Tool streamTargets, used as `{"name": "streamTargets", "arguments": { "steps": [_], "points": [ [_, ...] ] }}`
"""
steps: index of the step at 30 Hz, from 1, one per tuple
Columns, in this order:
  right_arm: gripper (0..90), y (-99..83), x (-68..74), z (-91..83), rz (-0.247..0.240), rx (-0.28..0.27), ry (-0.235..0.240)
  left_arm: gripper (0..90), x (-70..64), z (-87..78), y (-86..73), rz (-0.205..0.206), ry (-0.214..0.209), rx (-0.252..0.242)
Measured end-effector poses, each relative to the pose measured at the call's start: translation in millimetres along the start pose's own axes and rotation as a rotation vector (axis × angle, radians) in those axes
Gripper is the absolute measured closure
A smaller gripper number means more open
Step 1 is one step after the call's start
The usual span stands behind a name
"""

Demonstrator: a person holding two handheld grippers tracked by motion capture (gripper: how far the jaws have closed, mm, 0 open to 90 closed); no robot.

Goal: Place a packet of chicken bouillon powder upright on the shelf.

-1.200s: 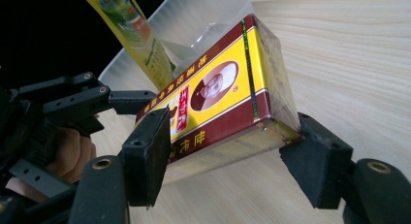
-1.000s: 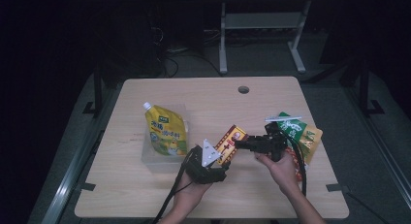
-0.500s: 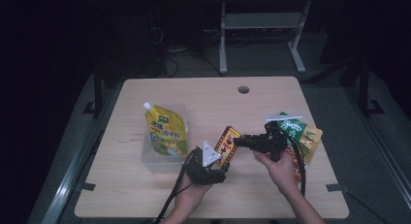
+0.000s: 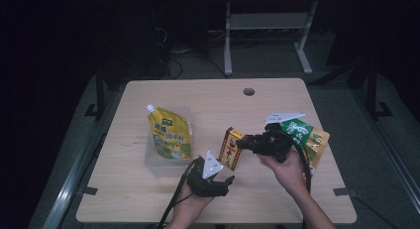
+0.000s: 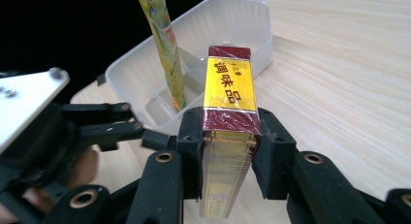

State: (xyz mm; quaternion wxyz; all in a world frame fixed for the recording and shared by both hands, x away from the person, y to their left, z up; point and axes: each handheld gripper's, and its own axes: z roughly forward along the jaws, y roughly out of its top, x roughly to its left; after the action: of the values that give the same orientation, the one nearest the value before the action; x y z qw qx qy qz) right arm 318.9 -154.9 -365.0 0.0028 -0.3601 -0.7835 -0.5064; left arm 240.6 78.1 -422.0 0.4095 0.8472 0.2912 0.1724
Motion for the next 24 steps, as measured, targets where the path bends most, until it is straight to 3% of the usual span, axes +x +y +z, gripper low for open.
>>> {"name": "streamTargets", "arguments": {
  "steps": [8, 12, 14, 24],
  "points": [
    [66.9, 10.2, 7.1, 7.3, -0.132, 0.039, 0.01, 27.1, -11.6, -5.9, -15.2, 0.04, -0.068, 0.0],
    [66.9, 19.4, 14.2, 11.9, -0.186, 0.042, 0.042, 27.1, -17.3, -6.4, -19.9, 0.064, -0.094, 0.01],
    [66.9, 24.4, 18.4, 14.2, -0.212, 0.041, 0.06, 27.6, -19.2, -5.5, -20.6, 0.04, -0.126, 0.011],
    [66.9, 46.5, 36.1, 28.6, -0.319, 0.05, 0.128, 27.0, -19.9, -5.3, -23.0, 0.06, -0.139, 0.011]
  ]
}}
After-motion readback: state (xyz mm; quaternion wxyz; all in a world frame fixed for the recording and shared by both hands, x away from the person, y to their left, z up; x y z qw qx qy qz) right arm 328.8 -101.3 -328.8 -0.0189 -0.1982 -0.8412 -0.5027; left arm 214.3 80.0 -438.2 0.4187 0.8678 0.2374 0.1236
